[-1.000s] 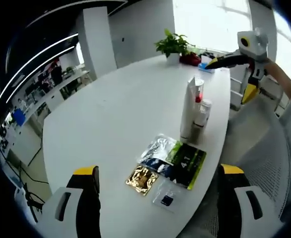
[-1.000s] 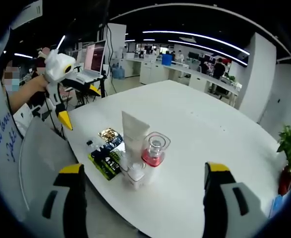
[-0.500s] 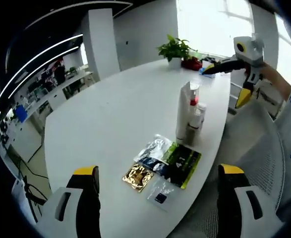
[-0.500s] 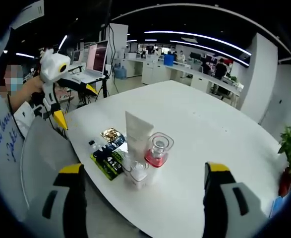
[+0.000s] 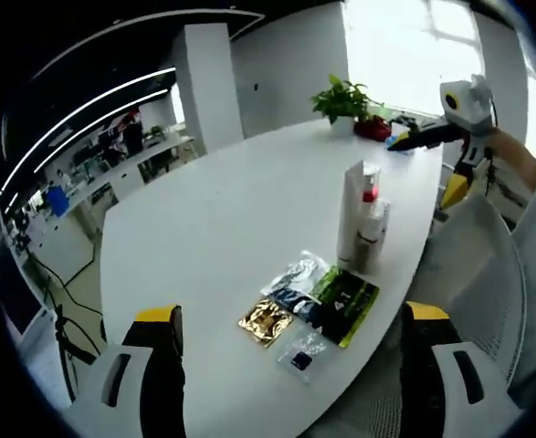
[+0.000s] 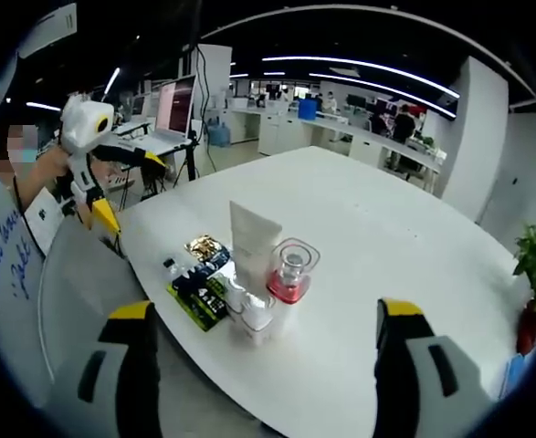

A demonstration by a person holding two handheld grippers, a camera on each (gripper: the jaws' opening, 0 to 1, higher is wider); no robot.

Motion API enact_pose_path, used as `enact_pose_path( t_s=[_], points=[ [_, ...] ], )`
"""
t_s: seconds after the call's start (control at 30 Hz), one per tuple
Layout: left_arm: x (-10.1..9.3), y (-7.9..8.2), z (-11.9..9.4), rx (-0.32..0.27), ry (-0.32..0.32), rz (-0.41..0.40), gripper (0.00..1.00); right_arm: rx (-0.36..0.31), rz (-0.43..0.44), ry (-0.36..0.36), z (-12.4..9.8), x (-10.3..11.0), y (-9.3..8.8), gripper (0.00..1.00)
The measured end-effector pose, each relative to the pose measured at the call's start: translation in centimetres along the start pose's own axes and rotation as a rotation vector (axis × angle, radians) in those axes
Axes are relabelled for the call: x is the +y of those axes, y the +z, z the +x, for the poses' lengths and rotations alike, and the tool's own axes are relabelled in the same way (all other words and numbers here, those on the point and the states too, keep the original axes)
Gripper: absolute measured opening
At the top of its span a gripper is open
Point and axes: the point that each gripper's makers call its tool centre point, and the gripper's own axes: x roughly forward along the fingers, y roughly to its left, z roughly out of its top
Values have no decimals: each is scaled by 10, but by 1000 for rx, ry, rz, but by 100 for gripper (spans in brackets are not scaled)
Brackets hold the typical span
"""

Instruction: Arrange the skincare products in the storage area until every visible bottle or jar stands upright without overlapping.

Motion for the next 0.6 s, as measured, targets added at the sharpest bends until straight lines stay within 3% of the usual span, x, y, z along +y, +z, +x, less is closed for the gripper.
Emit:
enact_pose_path(
  t_s=[0.6],
  points=[
    [8, -13, -17, -2, 65, -50, 97, 6, 2, -3, -1, 1, -5, 100]
  ],
)
